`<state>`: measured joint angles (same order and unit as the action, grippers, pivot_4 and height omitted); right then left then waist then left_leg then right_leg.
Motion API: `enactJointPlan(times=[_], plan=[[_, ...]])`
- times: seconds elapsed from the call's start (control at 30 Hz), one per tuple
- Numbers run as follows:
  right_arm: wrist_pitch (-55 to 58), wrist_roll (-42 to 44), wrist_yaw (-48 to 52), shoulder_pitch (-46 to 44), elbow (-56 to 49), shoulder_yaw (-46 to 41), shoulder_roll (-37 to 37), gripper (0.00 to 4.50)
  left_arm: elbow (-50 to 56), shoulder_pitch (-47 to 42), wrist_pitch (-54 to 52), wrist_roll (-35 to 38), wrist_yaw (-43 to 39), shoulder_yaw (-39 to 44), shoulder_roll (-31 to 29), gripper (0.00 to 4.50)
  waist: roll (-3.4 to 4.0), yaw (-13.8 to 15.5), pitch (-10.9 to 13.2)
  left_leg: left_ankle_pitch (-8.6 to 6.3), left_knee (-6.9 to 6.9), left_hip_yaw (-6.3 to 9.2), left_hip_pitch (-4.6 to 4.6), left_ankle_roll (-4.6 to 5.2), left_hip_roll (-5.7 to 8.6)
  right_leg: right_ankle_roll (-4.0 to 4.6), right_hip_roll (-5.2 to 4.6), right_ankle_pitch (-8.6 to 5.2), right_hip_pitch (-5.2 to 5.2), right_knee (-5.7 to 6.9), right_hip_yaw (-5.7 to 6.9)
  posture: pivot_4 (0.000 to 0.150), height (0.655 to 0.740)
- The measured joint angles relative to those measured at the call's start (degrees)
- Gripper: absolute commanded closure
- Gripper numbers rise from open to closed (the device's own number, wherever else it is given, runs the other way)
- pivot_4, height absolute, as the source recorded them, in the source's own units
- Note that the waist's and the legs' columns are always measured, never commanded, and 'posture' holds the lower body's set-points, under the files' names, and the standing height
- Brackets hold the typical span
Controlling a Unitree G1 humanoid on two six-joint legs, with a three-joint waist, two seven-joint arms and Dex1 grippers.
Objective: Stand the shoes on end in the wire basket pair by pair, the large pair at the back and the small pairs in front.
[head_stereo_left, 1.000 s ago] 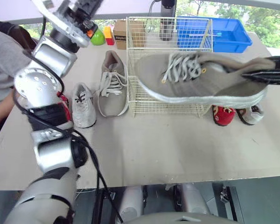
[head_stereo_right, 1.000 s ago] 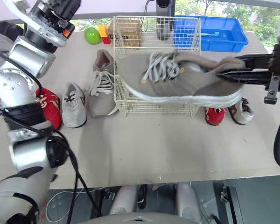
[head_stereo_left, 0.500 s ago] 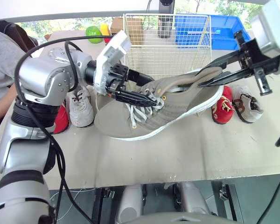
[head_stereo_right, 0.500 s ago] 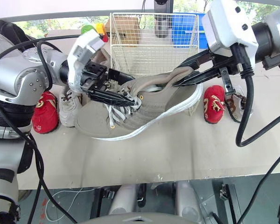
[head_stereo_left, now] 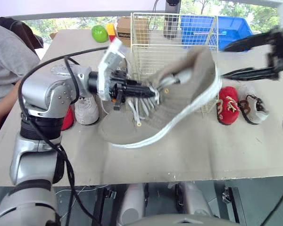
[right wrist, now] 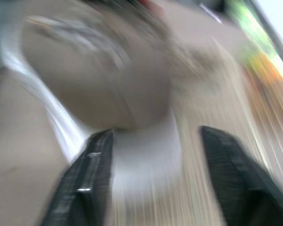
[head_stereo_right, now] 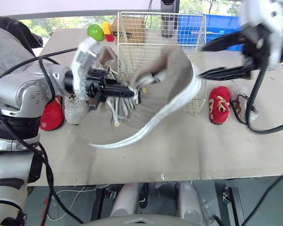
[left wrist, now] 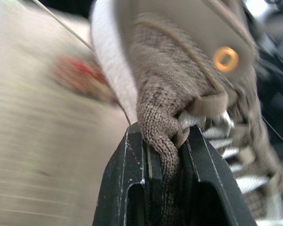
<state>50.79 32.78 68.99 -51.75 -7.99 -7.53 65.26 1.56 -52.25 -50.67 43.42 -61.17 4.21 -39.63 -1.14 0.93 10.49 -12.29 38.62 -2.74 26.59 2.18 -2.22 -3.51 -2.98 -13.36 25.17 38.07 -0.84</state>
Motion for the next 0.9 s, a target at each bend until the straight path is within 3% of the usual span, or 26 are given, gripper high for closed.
enactJointPlan(times=[0.07,0.17,0.2,0.23,0.4,0.63,0.9], plan=[[4.0,1.13,-6.8,3.3,-3.73,-4.48,-3.68,0.91,-1.66,-2.27,3.63,-1.53,8.87,4.81,4.24,4.32,0.0,-0.21,0.0,0.0,0.06,0.01,-0.01,0.0,-0.02,-0.02,0.06,0.04,0.02,0.06,-0.02,0.15,0.74],[13.1,1.63,-23.69,2.94,-12.5,-6.81,-16.81,0.91,-1.06,-3.63,14.54,-9.25,19.84,6.66,8.87,4.32,0.02,-1.59,-0.06,0.15,-0.04,0.02,-0.37,-0.25,0.01,0.0,0.08,0.09,-0.02,0.35,-0.32,0.15,0.74],[17.1,0.69,-32.78,0.59,-14.8,-6.35,-25.39,0.91,-0.33,-3.02,20.11,-13.67,23.76,6.14,11.63,4.32,0.01,-1.78,-0.06,0.16,-0.07,-0.03,-0.46,-0.27,0.03,0.0,0.08,0.09,-0.03,0.46,-0.4,0.15,0.74],[17.54,0.54,-33.96,0.26,-14.97,-6.08,-26.32,0.91,-0.25,-2.96,20.71,-14.14,24.29,5.92,12.14,4.32,0.04,-1.78,-0.05,0.17,-0.12,-0.09,-0.53,-0.28,0.04,0.0,0.08,0.08,0.0,0.55,-0.48,0.15,0.74],[23.7,-4.93,-54.71,-7.11,-17.35,-4.0,-44.69,0.91,2.87,3.34,30.38,-22.54,32.33,2.06,18.53,4.32,0.05,-1.43,-0.05,0.18,-0.21,-0.09,-0.49,-0.3,0.03,0.01,0.08,0.08,0.08,0.63,-0.4,0.15,0.74],[22.62,-9.78,-66.09,-9.33,-16.11,-1.69,-57.27,0.91,5.44,5.58,35.15,-29.44,38.52,-1.32,22.81,4.32,0.05,-1.21,-0.06,0.16,-0.06,-0.15,-0.08,-0.26,0.09,0.0,0.05,0.09,0.27,0.62,-0.23,0.15,0.74],[19.47,-11.04,-68.14,-9.96,-13.37,-1.9,-61.27,0.91,5.44,5.59,37.11,-32.67,40.19,-1.53,24.33,4.32,0.05,-1.64,-0.07,0.13,-0.06,-0.08,-0.08,-0.2,0.08,0.01,0.07,0.09,0.27,0.7,-0.08,0.15,0.74]])
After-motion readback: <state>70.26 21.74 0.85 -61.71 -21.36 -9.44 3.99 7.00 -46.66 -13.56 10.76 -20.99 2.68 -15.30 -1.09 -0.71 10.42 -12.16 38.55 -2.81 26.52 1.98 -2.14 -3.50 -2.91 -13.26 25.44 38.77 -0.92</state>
